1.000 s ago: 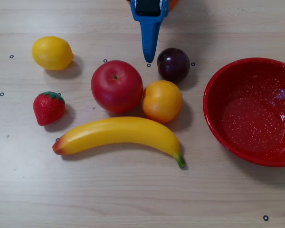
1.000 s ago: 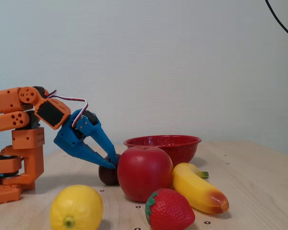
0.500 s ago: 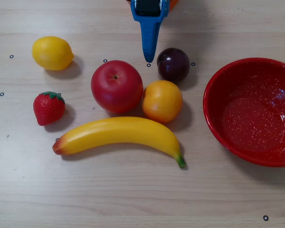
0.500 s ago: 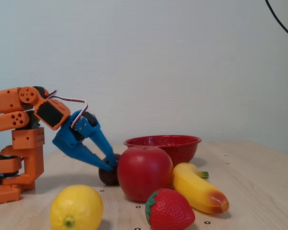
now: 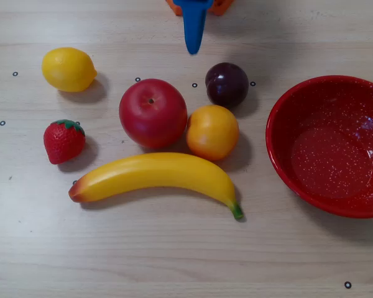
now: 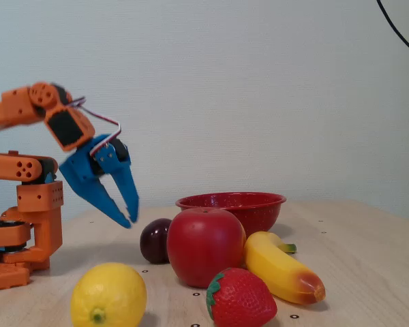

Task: Put the lemon in the red bowl.

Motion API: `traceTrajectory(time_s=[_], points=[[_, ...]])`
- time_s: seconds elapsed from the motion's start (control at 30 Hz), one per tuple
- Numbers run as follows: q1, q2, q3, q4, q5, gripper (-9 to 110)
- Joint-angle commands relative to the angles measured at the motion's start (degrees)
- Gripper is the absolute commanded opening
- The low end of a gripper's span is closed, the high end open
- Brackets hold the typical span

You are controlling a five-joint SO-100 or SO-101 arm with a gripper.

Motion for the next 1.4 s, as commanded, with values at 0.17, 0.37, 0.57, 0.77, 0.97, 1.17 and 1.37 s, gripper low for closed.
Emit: traceTrajectory(time_s=[0.17, 0.37, 0.57, 0.77, 0.97, 1.17, 1.37], points=[[-6.86, -11.78, -20.48, 10.99, 8.44, 0], [-13.36, -22.94, -32.96, 19.6, 16.17, 0], [-21.71, -36.74, -46.14, 26.1, 18.98, 0], [-30.41, -46.67, -56.16, 28.48, 26.81, 0], [-38.32, -55.9, -65.21, 30.41, 37.79, 0], [-45.18, -64.51, -72.6, 32.43, 47.46, 0], [-49.92, -70.49, -77.34, 33.31, 54.49, 7]])
